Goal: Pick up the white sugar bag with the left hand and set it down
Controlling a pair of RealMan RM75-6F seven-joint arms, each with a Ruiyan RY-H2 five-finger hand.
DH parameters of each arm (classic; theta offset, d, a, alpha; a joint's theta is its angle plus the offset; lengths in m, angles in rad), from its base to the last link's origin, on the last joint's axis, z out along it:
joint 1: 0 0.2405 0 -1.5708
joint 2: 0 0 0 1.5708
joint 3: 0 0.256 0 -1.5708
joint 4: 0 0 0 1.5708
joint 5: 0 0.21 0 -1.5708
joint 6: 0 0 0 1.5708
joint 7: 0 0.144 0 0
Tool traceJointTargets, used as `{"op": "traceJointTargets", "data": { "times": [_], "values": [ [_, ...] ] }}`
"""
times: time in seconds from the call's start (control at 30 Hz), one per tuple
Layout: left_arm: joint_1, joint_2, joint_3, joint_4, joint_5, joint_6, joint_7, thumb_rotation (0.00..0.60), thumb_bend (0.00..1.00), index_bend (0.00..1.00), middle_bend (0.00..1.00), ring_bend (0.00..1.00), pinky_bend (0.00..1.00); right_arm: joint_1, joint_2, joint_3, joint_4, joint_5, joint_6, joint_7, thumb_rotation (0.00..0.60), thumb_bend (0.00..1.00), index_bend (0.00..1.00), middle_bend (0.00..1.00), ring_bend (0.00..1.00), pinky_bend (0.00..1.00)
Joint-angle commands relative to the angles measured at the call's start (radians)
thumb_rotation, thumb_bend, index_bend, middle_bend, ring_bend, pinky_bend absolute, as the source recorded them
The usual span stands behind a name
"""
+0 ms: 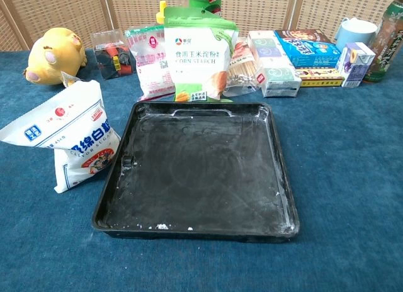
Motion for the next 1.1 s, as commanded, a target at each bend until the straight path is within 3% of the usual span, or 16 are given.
{"op": "traceJointTargets", "data": {
  "times": [0.03, 0.33, 0.53, 0.87, 1.1],
  "values": [
    [0.000, 0.001, 0.001, -0.001, -0.002, -0.003, -0.003, 0.600, 0.00, 0.00, 0.00, 0.00, 0.01, 0.000, 0.000, -0.001, 0.000, -0.001, -0.001, 0.000, 0.600, 0.04, 0.00, 0.00, 0.01, 0.00],
    [-0.005, -0.005, 0.011, 0.004, -0.005, -0.030, -0.032, 0.599, 0.00, 0.00, 0.00, 0.00, 0.01, -0.001, 0.002, -0.003, -0.003, -0.005, 0.000, 0.004, 0.600, 0.04, 0.00, 0.00, 0.01, 0.00],
    [-0.045, -0.053, 0.019, 0.034, -0.029, -0.127, -0.073, 0.600, 0.00, 0.00, 0.00, 0.00, 0.01, -0.001, 0.004, 0.001, -0.001, 0.004, -0.001, 0.010, 0.600, 0.04, 0.00, 0.00, 0.01, 0.00],
    [-0.123, -0.285, -0.006, 0.147, -0.140, -0.301, -0.073, 0.599, 0.00, 0.00, 0.00, 0.00, 0.01, -0.008, 0.016, -0.008, -0.009, -0.019, 0.010, 0.030, 0.600, 0.04, 0.00, 0.00, 0.01, 0.00],
    [-0.145, -0.439, -0.035, 0.225, -0.172, -0.306, -0.041, 0.598, 0.00, 0.00, 0.00, 0.00, 0.01, -0.003, 0.017, -0.008, -0.006, -0.014, -0.001, 0.036, 0.600, 0.04, 0.00, 0.00, 0.01, 0.00]
  ]
}}
